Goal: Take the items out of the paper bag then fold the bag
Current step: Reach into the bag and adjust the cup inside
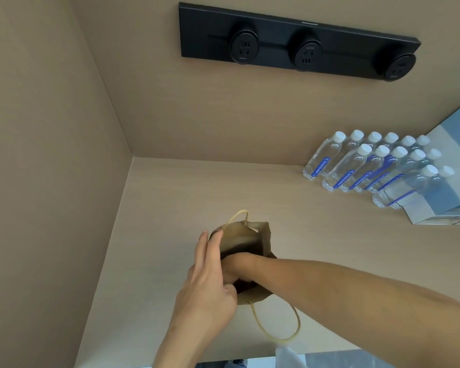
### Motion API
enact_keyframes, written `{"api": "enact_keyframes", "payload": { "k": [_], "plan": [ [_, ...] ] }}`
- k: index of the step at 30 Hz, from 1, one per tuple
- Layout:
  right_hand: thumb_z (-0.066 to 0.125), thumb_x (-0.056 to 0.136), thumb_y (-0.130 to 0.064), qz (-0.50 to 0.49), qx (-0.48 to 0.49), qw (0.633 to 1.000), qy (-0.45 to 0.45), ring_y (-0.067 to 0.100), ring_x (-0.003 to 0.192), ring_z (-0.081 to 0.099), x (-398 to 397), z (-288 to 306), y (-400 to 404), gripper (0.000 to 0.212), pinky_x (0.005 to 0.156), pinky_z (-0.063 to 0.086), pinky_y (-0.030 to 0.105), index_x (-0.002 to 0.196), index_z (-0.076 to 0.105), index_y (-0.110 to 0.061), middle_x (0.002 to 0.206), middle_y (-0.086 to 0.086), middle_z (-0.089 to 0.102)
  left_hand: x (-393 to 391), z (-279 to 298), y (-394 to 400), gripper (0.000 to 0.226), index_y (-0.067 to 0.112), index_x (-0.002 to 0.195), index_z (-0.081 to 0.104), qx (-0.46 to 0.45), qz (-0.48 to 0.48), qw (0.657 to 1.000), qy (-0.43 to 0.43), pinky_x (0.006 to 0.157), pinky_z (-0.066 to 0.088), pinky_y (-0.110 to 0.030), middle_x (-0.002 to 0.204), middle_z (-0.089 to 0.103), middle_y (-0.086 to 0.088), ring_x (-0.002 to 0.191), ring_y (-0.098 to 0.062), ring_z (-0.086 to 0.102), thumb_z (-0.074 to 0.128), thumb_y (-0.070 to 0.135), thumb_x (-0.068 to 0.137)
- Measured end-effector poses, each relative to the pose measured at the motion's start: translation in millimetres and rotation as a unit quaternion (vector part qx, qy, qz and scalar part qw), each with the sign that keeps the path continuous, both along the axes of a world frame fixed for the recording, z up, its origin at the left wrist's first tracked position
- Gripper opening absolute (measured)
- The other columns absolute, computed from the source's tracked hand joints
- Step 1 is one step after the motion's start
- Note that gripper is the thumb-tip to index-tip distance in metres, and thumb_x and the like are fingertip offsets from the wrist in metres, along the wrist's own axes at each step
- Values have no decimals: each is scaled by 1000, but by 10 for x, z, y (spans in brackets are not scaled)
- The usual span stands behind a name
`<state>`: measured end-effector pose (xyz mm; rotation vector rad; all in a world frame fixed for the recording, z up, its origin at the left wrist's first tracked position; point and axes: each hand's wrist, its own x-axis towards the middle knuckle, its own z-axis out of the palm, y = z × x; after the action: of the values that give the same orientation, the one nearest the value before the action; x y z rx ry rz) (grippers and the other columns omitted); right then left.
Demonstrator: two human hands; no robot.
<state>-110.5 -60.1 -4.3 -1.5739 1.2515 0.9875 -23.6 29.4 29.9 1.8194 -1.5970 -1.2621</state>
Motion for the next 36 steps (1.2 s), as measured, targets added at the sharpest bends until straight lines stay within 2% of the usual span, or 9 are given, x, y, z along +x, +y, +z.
{"api": "enact_keyframes", "payload": {
  "k": [6, 11, 15, 19, 23, 28, 31, 33, 36],
  "plan": [
    [48, 99, -23, 159, -151, 973, 71, 34, 131, 43, -35, -182, 107, 44, 103, 38, 48, 142, 43, -12, 141, 15, 49, 19, 25, 14, 93, 61, 134, -3, 10, -2, 1000, -1, 94, 51, -49, 158, -8, 34, 132, -23, 44, 43, 7, 74],
    [42, 101, -24, 55, -102, 993, 27, 31, 133, 40, -51, -294, 49, 45, 112, 30, 47, 144, 40, -11, 144, 14, 46, 30, -9, 29, 91, 56, 138, -1, 15, 2, 1000, -10, 85, 54, -50, 159, -3, 29, 112, -31, 58, 45, 6, 78],
    [41, 103, -19, -28, -152, 988, 14, 29, 133, 41, -66, -314, 35, 40, 113, 31, 39, 142, 40, -9, 144, 15, 44, 55, -62, 40, 90, 55, 140, 4, 10, 5, 1000, 13, 88, 54, -49, 159, 2, 28, 111, -30, 58, 46, 5, 79],
    [55, 93, -13, -23, -212, 976, -52, 32, 116, 55, -160, -270, 98, 30, 96, 47, 39, 123, 53, -8, 131, 15, 53, 47, -89, 24, 90, 51, 144, 8, -1, 18, 999, 32, 94, 52, -47, 159, 7, 23, 122, -17, 49, 48, 2, 80],
    [56, 93, -13, -22, -193, 976, -99, 34, 103, 61, -133, -224, 153, 24, 90, 52, 42, 116, 58, -7, 120, 16, 59, 25, -90, 7, 88, 53, 141, 12, -4, 21, 999, 47, 95, 53, -43, 158, 8, 23, 115, -7, 41, 48, 2, 79],
    [55, 94, -11, 61, -174, 971, -150, 36, 108, 59, -55, -154, 107, 35, 98, 48, 46, 127, 46, -4, 120, 20, 60, 8, -56, 5, 88, 55, 141, 10, -11, 24, 999, 44, 99, 50, -44, 158, 9, 22, 115, -6, 40, 47, 3, 81],
    [53, 94, -12, 142, -186, 964, -129, 36, 99, 63, -89, -61, 51, 14, 91, 52, 48, 106, 55, -5, 105, 15, 64, 5, -53, 10, 86, 50, 144, 8, -17, 28, 999, 31, 98, 50, -45, 157, 9, 22, 125, -16, 46, 47, 5, 82],
    [53, 93, -14, 246, -231, 936, -96, 33, 94, 67, -111, 10, 8, 17, 83, 56, 45, 105, 63, -6, 103, 12, 68, 0, -46, 13, 83, 48, 145, 8, -20, 34, 999, 22, 95, 51, -47, 155, 10, 23, 124, -19, 48, 46, 7, 83],
    [56, 93, -16, 447, -275, 851, -3, 28, 102, 65, -142, 30, -43, 25, 76, 52, 37, 118, 62, -16, 113, 6, 67, -6, -39, -5, 79, 47, 143, 5, -26, 49, 998, -5, 94, 51, -49, 155, 10, 21, 125, -21, 47, 45, 11, 85]
  ]
}}
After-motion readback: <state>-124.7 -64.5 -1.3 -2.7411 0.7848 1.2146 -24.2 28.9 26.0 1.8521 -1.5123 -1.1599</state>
